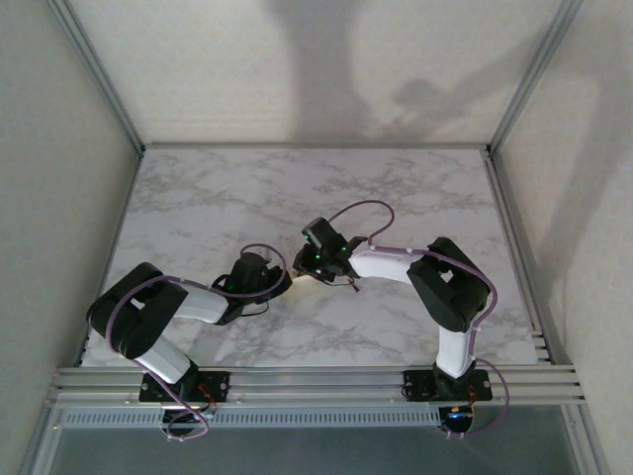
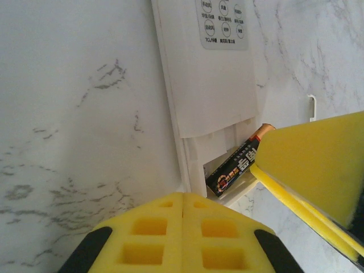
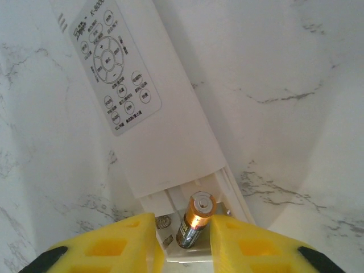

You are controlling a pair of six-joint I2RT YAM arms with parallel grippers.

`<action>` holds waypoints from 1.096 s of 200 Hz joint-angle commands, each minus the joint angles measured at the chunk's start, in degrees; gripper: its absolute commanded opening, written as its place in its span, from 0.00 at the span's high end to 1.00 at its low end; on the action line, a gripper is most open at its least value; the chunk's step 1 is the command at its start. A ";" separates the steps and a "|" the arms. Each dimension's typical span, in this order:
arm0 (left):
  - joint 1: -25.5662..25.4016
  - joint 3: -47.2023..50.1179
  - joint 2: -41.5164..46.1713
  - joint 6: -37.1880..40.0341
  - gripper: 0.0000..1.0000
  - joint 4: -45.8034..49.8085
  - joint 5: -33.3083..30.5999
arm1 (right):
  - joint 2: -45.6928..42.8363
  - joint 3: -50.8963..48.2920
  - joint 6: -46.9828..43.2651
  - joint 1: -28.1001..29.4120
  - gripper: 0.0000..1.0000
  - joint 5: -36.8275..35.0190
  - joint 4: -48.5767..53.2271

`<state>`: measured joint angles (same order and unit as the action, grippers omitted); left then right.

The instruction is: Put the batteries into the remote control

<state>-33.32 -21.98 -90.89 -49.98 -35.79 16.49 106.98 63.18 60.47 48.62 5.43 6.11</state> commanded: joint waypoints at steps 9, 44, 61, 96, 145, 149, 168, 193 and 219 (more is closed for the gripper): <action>-0.52 -0.87 1.78 -1.08 1.00 0.34 -1.84 | -2.01 -1.28 -0.25 -0.37 0.68 -1.01 1.54; -0.52 -1.42 2.39 -1.07 0.98 1.10 -2.29 | -3.97 -2.01 -1.51 -1.33 0.66 -1.19 2.28; -0.67 -1.88 1.26 -2.02 0.98 0.20 -1.73 | -4.61 -1.74 -2.89 -2.08 0.64 -0.75 3.29; -1.89 -3.05 -0.32 -3.17 1.00 2.00 -3.21 | -7.62 -2.39 -6.01 -3.33 0.61 -1.22 5.25; -3.47 -2.31 2.21 -5.64 1.00 5.99 -8.31 | -12.34 -5.63 -9.66 -5.20 0.58 -1.03 5.11; -3.58 -2.18 2.77 -5.66 1.00 6.29 -8.61 | -12.56 -5.86 -10.02 -5.28 0.58 -0.90 5.02; -3.58 -2.02 5.41 -5.46 1.00 9.40 -10.76 | -13.05 -6.97 -11.59 -5.38 0.55 -0.02 3.85; -3.57 -1.73 6.80 -4.53 0.99 12.74 -12.88 | -10.67 -5.51 -15.48 -5.36 0.64 2.64 3.79; -3.57 -1.78 5.94 -3.68 1.00 13.36 -12.62 | -7.51 -2.29 -18.52 -5.37 0.66 4.15 5.60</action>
<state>-36.47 -24.12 -85.10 -54.46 -26.02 6.13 96.42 57.78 46.61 43.38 7.68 10.17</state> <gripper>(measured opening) 0.042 0.348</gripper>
